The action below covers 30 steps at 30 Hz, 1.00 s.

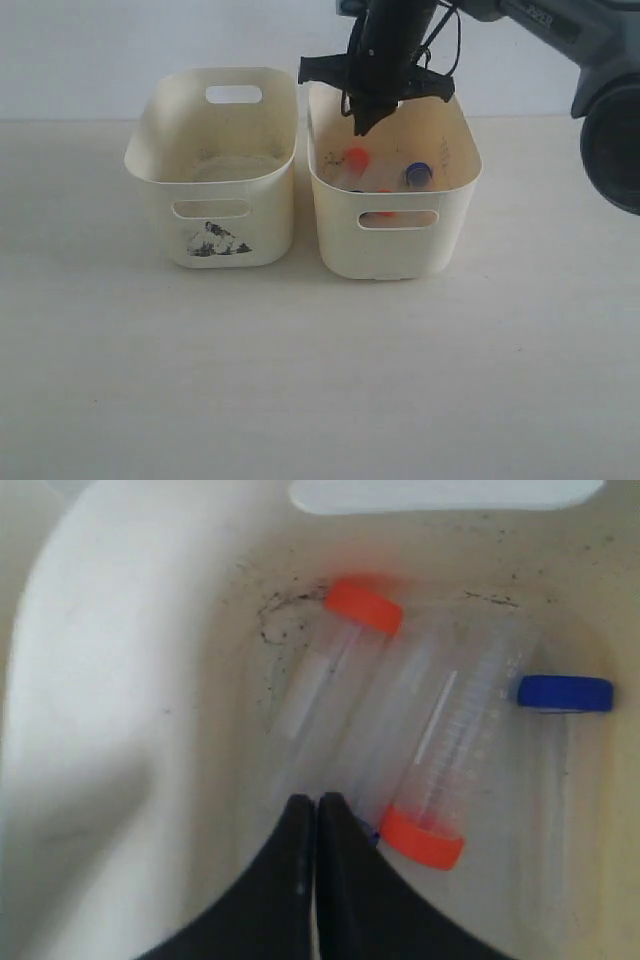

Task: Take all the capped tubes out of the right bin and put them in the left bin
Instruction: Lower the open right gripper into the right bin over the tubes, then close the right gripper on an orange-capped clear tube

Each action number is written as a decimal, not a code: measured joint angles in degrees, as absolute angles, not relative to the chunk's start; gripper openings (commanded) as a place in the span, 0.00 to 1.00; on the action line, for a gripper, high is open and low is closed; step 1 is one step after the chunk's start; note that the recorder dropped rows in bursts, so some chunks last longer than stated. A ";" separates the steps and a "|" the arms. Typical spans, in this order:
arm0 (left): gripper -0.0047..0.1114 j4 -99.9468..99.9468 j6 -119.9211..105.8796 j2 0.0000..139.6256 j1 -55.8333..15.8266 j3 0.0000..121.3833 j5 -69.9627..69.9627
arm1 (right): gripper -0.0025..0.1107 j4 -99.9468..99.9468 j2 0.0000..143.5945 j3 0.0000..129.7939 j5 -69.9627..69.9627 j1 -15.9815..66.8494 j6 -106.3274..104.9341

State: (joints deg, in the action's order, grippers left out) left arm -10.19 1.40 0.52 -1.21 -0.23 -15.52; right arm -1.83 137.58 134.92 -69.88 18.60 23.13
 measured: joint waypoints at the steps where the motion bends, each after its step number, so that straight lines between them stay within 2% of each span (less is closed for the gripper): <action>1: 0.08 -10.19 1.40 0.52 -1.21 -0.23 -15.52 | 0.02 -1.26 137.58 133.07 -69.88 18.49 23.13; 5: 0.08 -10.19 1.40 0.52 -1.21 -0.23 -15.52 | 0.02 0.00 137.74 127.80 -70.01 18.13 23.13; 15: 0.08 -10.19 1.40 0.52 -1.21 -0.23 -15.52 | 0.02 -0.83 140.49 127.31 -70.01 18.13 23.13; 17: 0.08 -10.19 1.40 0.52 -1.21 -0.23 -15.52 | 0.07 -1.09 140.86 127.31 -69.91 18.13 23.13; 19: 0.08 -10.19 1.40 0.52 -1.21 -0.23 -15.52 | 0.17 -1.11 140.86 127.31 -69.91 18.13 23.13; 22: 0.08 -10.19 1.40 0.52 -1.21 -0.23 -15.52 | 0.46 -0.70 140.86 127.31 -69.91 18.13 22.77; 24: 0.08 -10.19 1.40 0.52 -1.21 -0.23 -15.52 | 0.59 -0.60 140.86 127.31 -69.91 18.13 22.66; 26: 0.08 -10.19 1.40 0.52 -1.21 -0.23 -15.52 | 0.59 -0.47 140.86 127.31 -69.91 18.13 22.55; 30: 0.08 -10.19 1.40 0.52 -1.21 -0.23 -15.52 | 0.47 0.43 140.86 127.31 -69.91 18.13 23.40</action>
State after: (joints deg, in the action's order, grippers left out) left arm -10.19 1.40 0.52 -1.21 -0.23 -15.52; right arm 0.43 140.86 127.31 -69.91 18.13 23.40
